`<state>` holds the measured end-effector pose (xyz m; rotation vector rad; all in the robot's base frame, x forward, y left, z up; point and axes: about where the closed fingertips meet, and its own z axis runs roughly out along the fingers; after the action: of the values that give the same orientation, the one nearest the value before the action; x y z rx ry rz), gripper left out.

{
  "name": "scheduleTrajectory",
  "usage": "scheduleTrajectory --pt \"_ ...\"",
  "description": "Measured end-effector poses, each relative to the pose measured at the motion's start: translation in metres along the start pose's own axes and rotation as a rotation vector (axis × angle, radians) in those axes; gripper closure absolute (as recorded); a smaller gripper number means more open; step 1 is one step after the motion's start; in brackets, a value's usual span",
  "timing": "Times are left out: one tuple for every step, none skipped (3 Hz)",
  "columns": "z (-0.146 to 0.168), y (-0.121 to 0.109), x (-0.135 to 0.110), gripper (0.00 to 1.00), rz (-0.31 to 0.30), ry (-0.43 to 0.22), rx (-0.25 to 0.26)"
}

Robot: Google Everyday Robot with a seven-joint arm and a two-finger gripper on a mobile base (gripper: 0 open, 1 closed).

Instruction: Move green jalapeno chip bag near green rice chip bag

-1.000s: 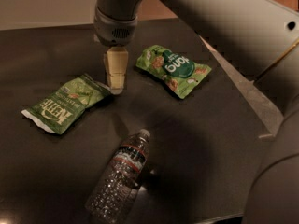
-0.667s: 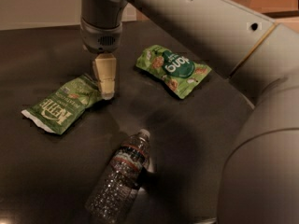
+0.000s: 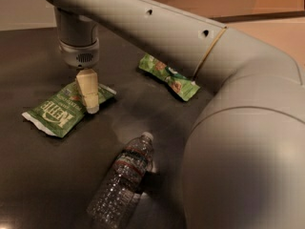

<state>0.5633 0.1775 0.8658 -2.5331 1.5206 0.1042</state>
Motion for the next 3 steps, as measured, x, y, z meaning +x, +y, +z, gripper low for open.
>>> scheduleTrajectory --pt "0.021 -0.006 -0.009 0.00 -0.021 0.020 -0.039" --pt "0.034 -0.013 -0.010 0.00 -0.028 0.041 -0.056" --pt "0.043 -0.018 -0.007 0.06 -0.027 0.060 -0.075"
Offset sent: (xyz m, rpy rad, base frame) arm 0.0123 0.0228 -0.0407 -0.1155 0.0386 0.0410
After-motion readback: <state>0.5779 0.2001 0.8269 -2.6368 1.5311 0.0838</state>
